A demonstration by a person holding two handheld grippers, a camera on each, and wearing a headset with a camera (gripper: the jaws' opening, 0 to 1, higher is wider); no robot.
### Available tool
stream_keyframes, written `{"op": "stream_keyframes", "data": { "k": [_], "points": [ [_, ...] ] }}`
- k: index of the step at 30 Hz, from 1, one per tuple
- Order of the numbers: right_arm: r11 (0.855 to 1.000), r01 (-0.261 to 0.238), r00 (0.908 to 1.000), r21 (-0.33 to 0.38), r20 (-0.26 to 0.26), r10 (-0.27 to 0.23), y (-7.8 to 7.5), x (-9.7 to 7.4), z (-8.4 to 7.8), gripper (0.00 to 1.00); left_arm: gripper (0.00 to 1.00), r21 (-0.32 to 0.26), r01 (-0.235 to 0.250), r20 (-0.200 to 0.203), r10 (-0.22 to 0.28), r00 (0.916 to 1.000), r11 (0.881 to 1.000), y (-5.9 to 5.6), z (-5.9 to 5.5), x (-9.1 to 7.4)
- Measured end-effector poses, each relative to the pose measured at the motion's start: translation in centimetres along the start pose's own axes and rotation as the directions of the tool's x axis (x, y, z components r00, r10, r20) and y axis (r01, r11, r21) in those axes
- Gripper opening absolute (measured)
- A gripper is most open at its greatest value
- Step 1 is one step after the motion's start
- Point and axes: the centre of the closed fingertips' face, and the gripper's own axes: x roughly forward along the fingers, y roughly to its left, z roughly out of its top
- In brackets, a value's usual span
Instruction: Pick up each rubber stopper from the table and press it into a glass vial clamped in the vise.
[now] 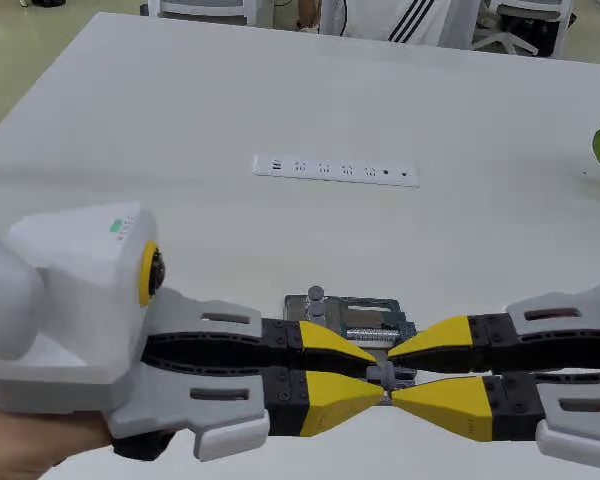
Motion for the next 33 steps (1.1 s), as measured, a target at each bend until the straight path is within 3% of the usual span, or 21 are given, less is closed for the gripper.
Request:
{"op": "stream_keyframes", "data": {
  "k": [11, 18, 30, 33],
  "points": [
    [1.000, -0.003, 0.9999, -0.010, 0.015, 0.003, 0.2, 0.0, 0.4, 0.05, 0.05, -0.042, 0.020, 0.031, -0.018, 0.9994, 0.999, -0.2, 0.3, -0.3],
    [1.000, 0.000, 1.0000, -0.011, 0.001, 0.000, 0.1, 0.2, 0.1, 0.04, 0.05, -0.032, 0.015, 0.025, -0.014, 0.9996, 0.999, -0.2, -0.1, -0.2],
    [1.000, -0.008, 0.9995, 0.015, -0.030, 0.009, -0.3, 0.7, -0.6, 0.04, 0.06, -0.027, -0.015, 0.023, 0.016, 0.9996, 1.000, 0.3, -0.9, -0.4],
    [1.000, 0.001, 0.9988, 0.026, -0.049, 0.001, -1.0, 0.7, -1.2, 0.04, 0.09, -0.032, -0.046, 0.017, 0.046, 0.9988, 0.998, 1.0, -1.3, -1.0]
  ]
}}
